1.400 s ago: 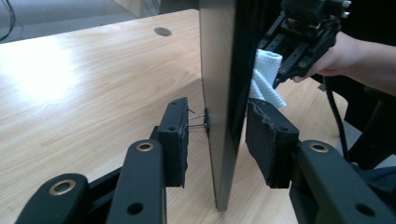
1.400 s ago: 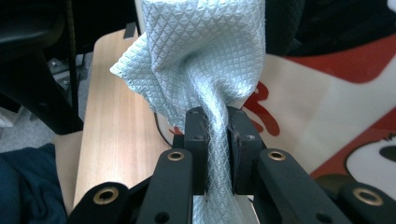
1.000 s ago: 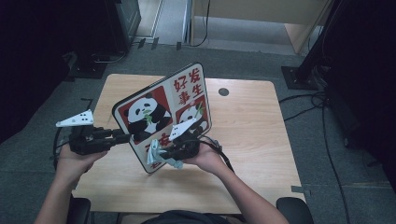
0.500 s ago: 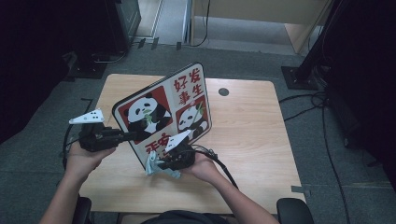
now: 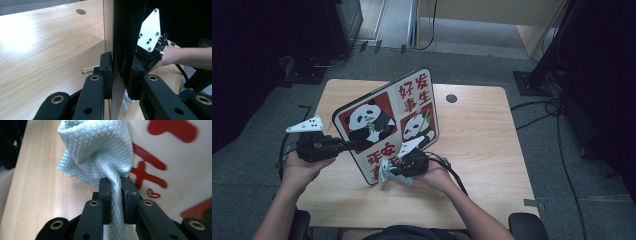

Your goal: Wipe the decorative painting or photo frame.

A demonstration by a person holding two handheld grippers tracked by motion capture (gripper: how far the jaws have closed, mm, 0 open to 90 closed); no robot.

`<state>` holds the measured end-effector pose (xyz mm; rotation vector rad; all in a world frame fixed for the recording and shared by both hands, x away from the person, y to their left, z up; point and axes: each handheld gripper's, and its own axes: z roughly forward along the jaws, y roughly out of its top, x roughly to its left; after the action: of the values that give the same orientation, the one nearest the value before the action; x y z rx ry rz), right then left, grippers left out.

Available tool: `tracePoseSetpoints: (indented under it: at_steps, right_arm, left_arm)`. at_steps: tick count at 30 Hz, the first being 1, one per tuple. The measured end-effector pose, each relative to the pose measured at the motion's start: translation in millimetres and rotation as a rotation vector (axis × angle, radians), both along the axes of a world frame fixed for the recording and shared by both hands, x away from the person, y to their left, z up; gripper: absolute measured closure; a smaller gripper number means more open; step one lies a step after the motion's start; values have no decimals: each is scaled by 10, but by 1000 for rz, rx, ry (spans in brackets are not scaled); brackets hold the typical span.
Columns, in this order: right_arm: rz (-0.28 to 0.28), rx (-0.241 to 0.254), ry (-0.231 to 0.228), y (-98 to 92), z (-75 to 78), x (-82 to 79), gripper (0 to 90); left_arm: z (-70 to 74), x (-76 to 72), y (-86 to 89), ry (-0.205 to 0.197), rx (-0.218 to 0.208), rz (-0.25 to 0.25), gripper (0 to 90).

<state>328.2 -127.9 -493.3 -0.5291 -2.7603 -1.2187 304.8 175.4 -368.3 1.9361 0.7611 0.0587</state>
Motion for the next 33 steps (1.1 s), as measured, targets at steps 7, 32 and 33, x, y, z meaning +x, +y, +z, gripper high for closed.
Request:
tracePoseSetpoints:
  at_steps: [7, 32, 33]
  right_arm:
    - [-26, -5, -17, -136, 22, 85, 806]
    - [-80, 28, -43, -919, 17, 591, 805]
    - [-91, 28, -40, -961, 12, 611, 805]
  left_arm:
    - [0, 6, 4, 7, -3, 0, 786]
    - [5, 30, 11, 2, 6, -14, 784]
    - [5, 31, 11, 1, 6, -14, 784]
